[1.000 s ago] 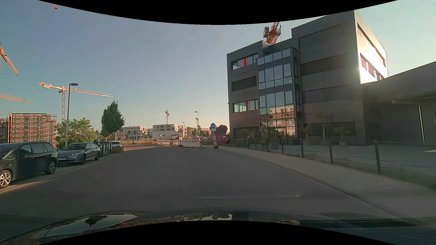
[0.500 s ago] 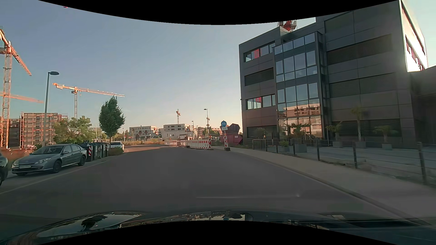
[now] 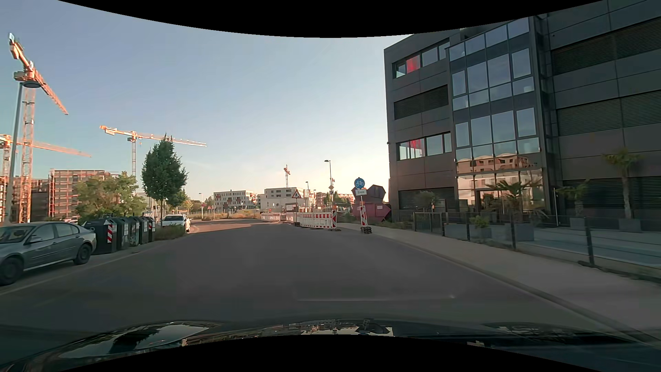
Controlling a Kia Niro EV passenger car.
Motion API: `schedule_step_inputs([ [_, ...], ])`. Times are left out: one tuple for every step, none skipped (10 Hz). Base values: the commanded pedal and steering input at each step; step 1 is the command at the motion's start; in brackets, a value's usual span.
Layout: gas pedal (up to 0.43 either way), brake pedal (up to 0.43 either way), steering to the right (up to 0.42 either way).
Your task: Follow the waypoints while adhering to traffic rules and regulations
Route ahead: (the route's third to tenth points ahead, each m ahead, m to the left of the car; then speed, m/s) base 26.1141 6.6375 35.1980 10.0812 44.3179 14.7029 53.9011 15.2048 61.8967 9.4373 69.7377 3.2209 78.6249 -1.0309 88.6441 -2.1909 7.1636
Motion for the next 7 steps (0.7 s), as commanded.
schedule_step_inputs([
  [0.067, 0.0, -0.07],
  [0.067, 0.0, -0.07],
  [0.067, 0.0, -0.07],
  [0.067, 0.0, -0.07],
  [0.067, 0.0, -0.07],
  [0.067, 0.0, -0.07],
  [0.067, 0.0, -0.07],
])
